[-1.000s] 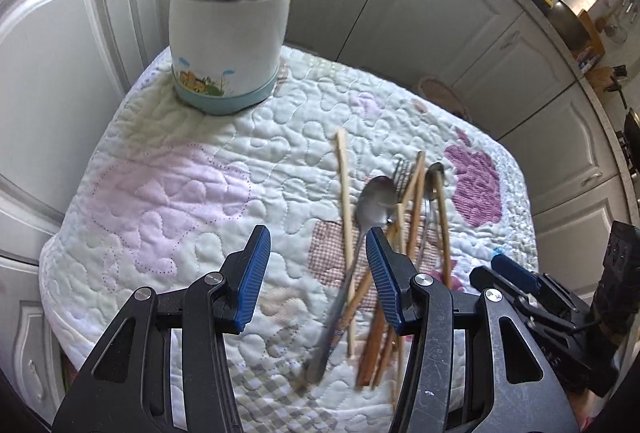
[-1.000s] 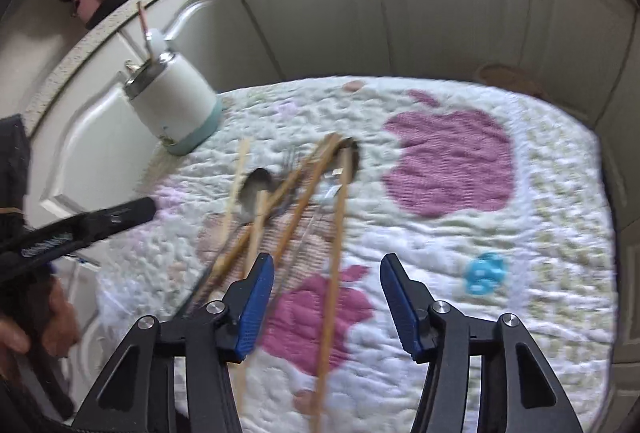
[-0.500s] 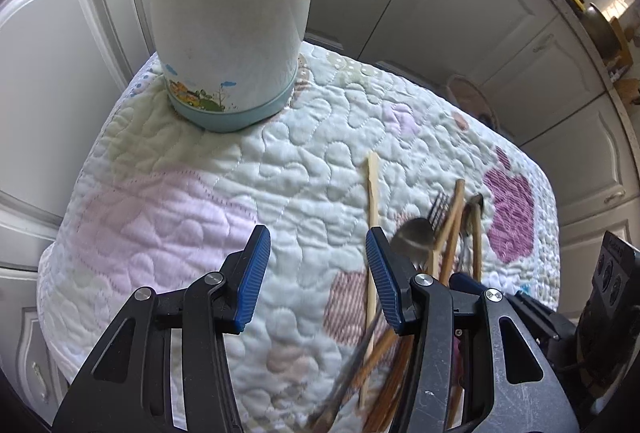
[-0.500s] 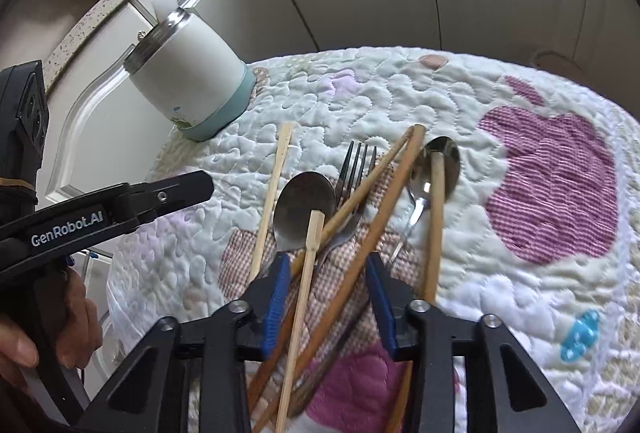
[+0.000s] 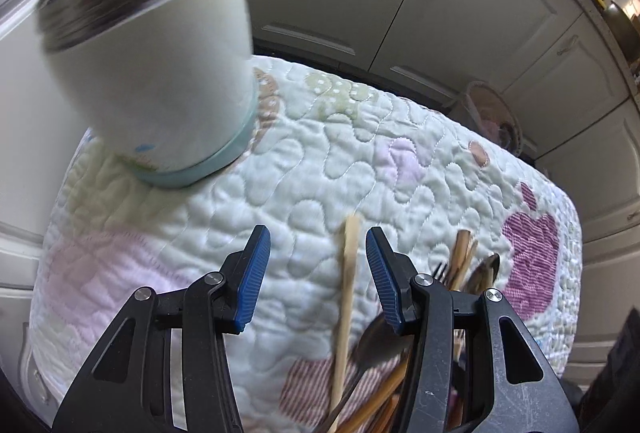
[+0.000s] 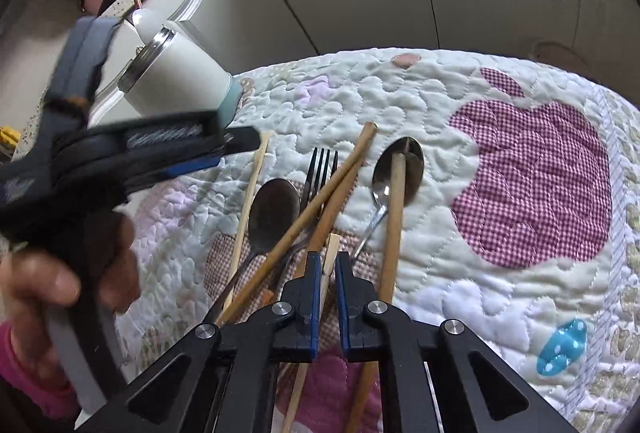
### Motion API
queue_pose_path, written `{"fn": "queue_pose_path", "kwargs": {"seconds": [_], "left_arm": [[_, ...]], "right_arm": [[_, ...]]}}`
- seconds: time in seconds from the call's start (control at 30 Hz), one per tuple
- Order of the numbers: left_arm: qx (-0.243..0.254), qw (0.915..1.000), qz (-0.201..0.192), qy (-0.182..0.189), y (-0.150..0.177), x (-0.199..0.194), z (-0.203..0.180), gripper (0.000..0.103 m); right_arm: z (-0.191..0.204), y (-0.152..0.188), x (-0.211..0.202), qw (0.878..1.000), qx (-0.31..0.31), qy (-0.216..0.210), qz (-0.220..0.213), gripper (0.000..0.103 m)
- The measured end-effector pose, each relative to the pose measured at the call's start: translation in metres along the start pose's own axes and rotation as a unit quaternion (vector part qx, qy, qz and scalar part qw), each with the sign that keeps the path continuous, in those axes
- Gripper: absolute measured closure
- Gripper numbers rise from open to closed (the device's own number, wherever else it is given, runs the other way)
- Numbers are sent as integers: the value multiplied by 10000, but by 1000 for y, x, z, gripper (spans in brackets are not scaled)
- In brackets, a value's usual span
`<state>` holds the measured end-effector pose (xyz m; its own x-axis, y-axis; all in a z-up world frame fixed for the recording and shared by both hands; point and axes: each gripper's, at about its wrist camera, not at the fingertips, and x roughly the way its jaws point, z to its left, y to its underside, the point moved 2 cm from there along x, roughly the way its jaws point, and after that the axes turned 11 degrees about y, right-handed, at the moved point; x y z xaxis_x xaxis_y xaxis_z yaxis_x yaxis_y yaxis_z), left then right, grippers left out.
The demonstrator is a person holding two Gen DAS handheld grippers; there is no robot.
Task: Organize utensils
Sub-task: 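Close right tool on a wooden chopstick while left tool grasps another wooden stick, then lift both held wooden sticks and carry them over the white jar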
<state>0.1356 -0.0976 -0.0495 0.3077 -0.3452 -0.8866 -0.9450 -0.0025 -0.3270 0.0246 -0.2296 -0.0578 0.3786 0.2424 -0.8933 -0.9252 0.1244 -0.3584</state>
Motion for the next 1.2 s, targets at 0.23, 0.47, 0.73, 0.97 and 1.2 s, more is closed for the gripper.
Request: {"fn": "queue_pose_path", "kwargs": {"seconds": [0.23, 0.47, 0.73, 0.97, 1.2], "left_arm": [[220, 9995, 134, 198, -2, 15, -5, 96], [-5, 9982, -61, 589, -2, -17, 16, 96], [296, 9943, -582, 848, -2, -87, 12, 96], [363, 9927, -716, 904, 10, -117, 7, 96], [416, 9911, -813, 973, 15, -138, 13, 96]], "right_arm": [[-12, 6, -23, 9998, 18, -134, -144, 96], [-20, 7, -46, 9991, 128, -252, -310, 96], [-6, 4, -71, 9983, -57, -99, -574, 96], [0, 7, -38, 9982, -259, 497, -196, 91], [-3, 12, -8, 9955, -322, 871, 210, 91]]}}
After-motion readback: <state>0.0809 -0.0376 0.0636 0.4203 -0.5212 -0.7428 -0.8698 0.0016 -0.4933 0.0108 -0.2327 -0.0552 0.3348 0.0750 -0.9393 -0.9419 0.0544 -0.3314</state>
